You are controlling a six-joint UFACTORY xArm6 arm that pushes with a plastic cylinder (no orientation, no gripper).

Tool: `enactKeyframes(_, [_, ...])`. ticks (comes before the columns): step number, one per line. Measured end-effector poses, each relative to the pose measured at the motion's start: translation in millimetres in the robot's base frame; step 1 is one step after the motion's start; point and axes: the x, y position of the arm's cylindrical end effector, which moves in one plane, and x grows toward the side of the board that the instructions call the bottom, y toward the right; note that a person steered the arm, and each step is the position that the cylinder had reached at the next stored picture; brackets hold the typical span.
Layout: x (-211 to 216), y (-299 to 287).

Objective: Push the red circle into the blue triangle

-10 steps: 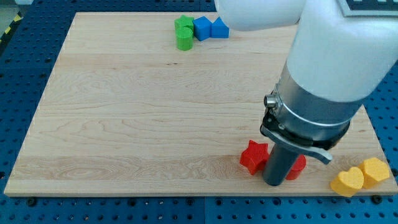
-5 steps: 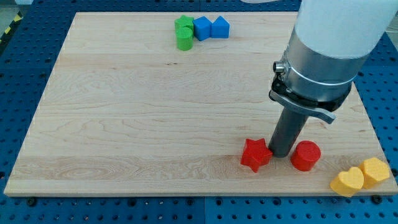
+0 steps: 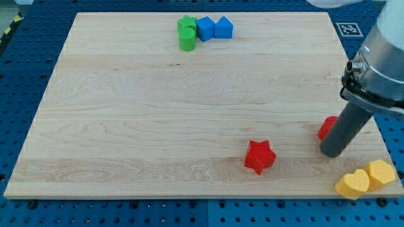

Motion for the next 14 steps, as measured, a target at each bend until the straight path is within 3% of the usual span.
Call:
enactKeyframes(2, [-60,1])
enactKeyframes(4, [-34,34])
enactKeyframes(5, [-47,69])
enactKeyframes(8, [-113,-10])
enactKeyframes(10, [-73,30])
enactKeyframes(11, [-56,22])
enactKeyframes(12, [-71,-20])
enactKeyframes(14, [-154,-98])
